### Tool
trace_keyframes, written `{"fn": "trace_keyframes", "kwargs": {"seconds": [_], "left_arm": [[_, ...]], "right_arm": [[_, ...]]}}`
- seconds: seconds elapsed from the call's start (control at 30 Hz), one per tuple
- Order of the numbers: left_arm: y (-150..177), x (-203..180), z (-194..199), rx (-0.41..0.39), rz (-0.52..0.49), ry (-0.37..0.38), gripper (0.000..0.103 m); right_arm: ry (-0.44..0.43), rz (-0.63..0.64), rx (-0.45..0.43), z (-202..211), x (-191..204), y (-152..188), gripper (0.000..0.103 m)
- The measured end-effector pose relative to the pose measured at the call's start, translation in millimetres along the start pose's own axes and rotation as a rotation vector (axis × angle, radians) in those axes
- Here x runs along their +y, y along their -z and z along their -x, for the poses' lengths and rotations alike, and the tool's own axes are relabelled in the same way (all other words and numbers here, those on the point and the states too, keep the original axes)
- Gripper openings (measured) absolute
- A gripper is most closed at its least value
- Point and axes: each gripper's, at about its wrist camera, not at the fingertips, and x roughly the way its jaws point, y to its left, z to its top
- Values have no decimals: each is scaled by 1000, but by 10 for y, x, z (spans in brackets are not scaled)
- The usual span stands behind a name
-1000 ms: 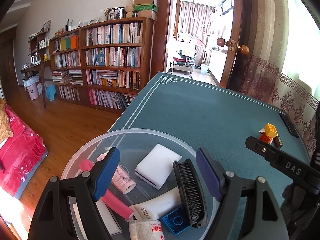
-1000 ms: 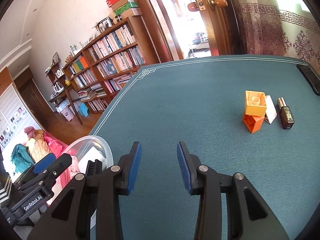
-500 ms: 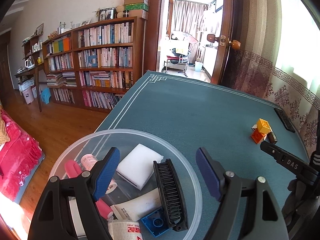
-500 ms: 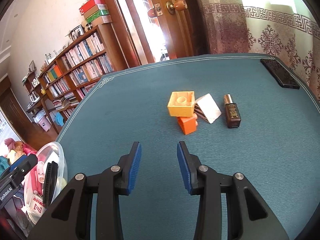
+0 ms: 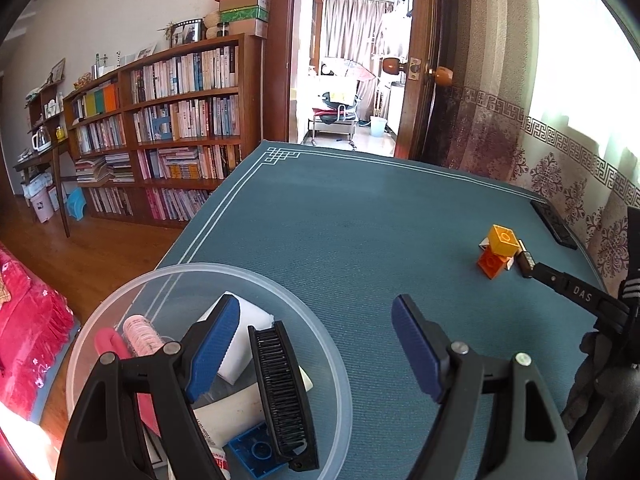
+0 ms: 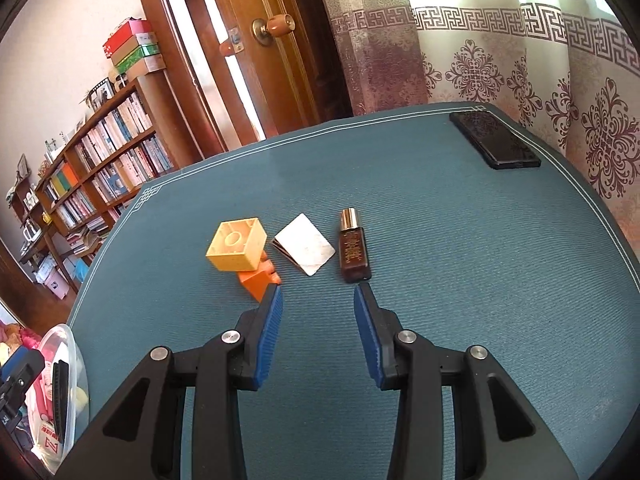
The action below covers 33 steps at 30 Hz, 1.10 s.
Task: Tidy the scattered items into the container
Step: 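Move both tools over the table toward the bricks and bottle, then grasp the yellow brick with the left tool while the right tool grasps the brown bottle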
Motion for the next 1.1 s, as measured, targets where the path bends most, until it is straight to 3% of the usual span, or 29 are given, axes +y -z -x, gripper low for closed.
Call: {"fn": "trace_keyframes", "kwargs": {"seconds": [0.5,0.73,0.87,1.1], "left_arm": [[-84,-386,-190,35,-36,67,82],[-98,-595,-308,58,-64,87,82],[-125,-751,-376,68,-79,104,82],[-202,-1072,-531,82,-95,154,82]], "right_arm": [[58,33,36,-439,-226,-251,40],[39,34,64,-618,-233,-337,40],[18,27,72,-645,-258,-348,30],[-32,-10,73,-638,-350,-352,27]]}}
